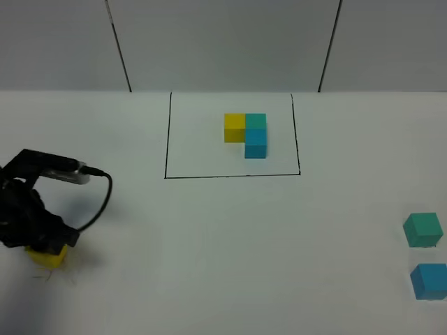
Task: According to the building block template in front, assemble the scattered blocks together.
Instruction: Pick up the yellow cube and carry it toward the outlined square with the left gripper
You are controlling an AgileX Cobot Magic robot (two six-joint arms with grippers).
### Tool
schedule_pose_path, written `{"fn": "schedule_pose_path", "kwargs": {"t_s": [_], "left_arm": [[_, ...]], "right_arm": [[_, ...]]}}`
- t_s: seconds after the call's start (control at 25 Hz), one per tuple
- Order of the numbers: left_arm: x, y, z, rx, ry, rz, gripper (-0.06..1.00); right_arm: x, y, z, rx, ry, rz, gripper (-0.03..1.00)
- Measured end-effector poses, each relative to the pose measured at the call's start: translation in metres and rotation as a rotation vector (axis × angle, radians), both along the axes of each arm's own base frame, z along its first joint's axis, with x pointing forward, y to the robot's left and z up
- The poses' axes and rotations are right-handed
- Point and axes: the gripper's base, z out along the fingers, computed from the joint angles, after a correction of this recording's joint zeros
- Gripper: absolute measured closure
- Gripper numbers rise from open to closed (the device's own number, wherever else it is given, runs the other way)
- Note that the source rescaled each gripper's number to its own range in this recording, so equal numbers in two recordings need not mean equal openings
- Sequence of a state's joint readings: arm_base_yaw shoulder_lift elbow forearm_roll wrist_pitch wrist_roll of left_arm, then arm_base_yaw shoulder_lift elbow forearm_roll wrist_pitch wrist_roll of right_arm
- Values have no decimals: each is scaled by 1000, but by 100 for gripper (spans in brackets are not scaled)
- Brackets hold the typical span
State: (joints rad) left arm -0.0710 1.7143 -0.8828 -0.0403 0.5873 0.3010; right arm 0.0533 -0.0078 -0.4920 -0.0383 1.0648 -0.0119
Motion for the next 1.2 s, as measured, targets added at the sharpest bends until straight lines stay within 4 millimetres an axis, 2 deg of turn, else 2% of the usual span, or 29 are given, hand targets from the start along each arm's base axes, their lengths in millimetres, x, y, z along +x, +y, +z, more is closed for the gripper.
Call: {"fn": "schedule_pose_path", "kwargs": {"t_s": [0.08,0.28,0.44,0.6,0.8,0.96,1.2], "left_arm": [[4,-22,10,-18,-4,-222,94],[2,-94,35,-59,-45,-738,94],[7,-145,54,-39,-160,-943,94],[18,-183,60,2,-194,-1067,94],[35,-223,52,27,-162,-1140,94],[44,-247,35,31,-122,-1179,94],[51,-257,2,40,-41,-1193,94]], "right_arm": [[0,0,0,0,0,0,97],[0,0,0,0,0,0,97],[0,0,0,0,0,0,97],[0,0,0,0,0,0,97],[0,0,0,0,0,0,97],[0,0,0,0,0,0,97],[0,0,0,0,0,0,97]]}}
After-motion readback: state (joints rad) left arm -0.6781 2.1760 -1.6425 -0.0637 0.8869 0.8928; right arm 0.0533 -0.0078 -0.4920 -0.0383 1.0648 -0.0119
